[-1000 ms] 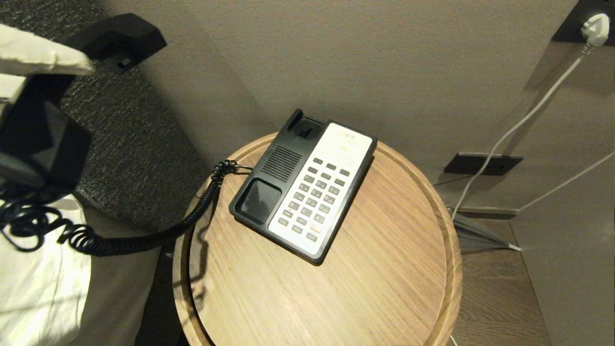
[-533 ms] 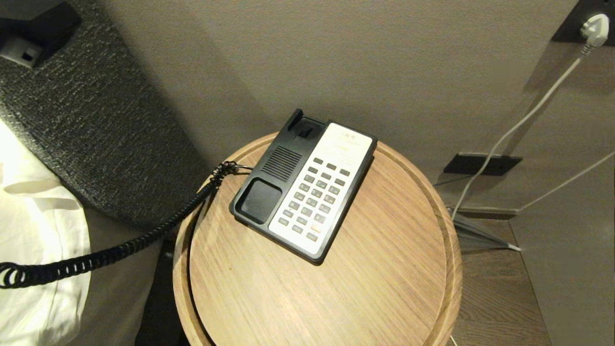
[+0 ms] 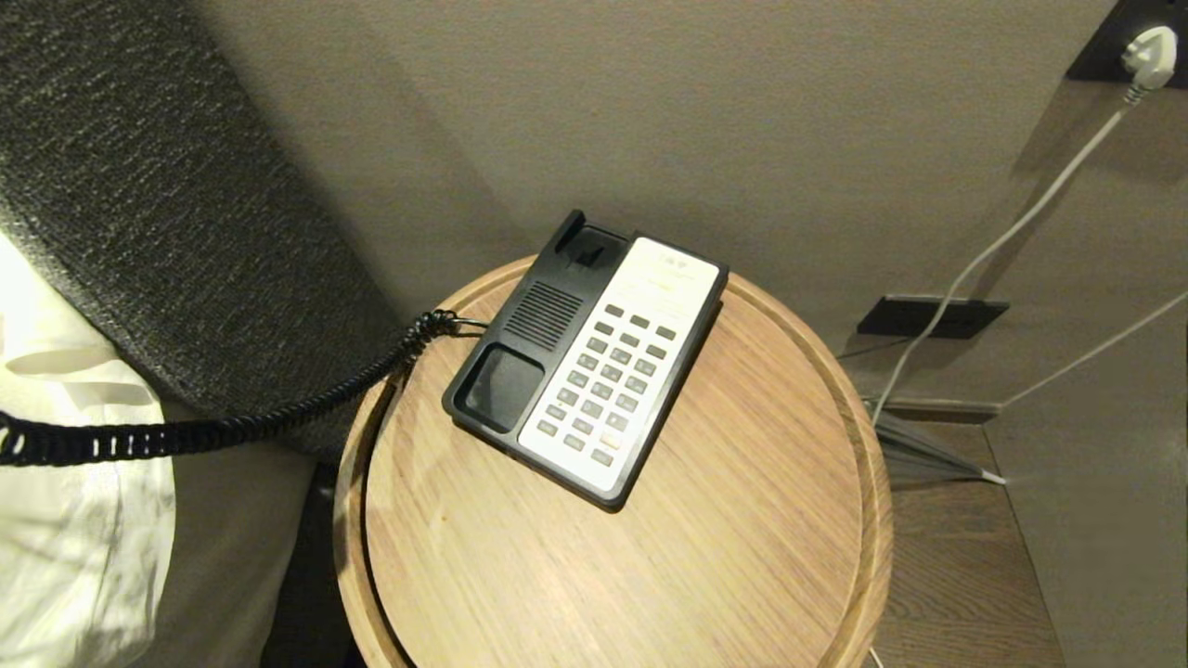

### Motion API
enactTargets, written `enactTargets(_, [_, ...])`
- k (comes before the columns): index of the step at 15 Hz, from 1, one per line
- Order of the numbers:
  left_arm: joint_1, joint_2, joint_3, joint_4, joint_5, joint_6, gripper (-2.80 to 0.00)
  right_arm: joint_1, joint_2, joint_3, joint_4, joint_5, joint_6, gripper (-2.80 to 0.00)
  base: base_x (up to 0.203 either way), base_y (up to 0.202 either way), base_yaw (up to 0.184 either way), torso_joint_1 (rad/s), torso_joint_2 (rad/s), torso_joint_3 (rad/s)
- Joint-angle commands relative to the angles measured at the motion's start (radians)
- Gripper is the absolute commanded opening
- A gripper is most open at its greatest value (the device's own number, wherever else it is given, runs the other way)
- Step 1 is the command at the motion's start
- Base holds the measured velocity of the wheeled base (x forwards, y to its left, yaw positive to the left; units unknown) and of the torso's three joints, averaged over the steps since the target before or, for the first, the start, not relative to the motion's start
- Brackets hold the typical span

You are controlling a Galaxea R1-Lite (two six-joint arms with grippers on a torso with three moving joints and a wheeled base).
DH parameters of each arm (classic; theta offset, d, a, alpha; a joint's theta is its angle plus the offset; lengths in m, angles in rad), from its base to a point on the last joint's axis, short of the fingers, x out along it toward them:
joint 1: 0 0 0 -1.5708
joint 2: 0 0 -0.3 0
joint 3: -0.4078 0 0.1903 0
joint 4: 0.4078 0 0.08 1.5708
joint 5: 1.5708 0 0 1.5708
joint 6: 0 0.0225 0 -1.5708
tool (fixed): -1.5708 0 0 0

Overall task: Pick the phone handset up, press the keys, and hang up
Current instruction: Dial the number

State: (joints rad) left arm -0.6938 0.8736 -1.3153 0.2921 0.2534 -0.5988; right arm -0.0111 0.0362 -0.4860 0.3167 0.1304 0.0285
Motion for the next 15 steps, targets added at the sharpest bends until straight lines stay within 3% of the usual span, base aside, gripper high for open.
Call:
enactTargets(1, [0.006,0.006,0.009,0.001,-0.004,-0.078,-2.80,-0.003,0.155,-0.287,0.172,0.038,0.065,-2.80,0.000,0.000,0.000,0.000,0.00,0.000])
enactTargets(4, [0.025,0.004,0.045,-0.001,-0.030,-0.149,-2.80,-0.005,0.562,-0.420,0.216,0.107,0.089,-2.80,0.000,0.000,0.000,0.000,0.00,0.000])
enactTargets(8, [0.027,-0.030,0.121,-0.060,-0.069,-0.149,-2.80,0.030,0.985,-0.567,0.144,0.130,0.079,-2.80,0.000,0.000,0.000,0.000,0.00,0.000])
enactTargets(9, [0.028,-0.042,0.132,-0.062,-0.069,-0.148,-2.80,0.085,1.072,-0.602,0.110,0.113,0.081,-2.80,0.000,0.000,0.000,0.000,0.00,0.000])
enactTargets(12, [0.030,-0.061,0.154,-0.064,-0.074,-0.153,-2.80,0.366,1.215,-0.679,-0.007,0.010,0.102,-2.80,0.000,0.000,0.000,0.000,0.00,0.000])
enactTargets(15, [0.031,-0.071,0.163,-0.064,-0.077,-0.154,-2.80,0.652,1.353,-0.745,-0.065,-0.138,0.183,-2.80,0.000,0.000,0.000,0.000,0.00,0.000])
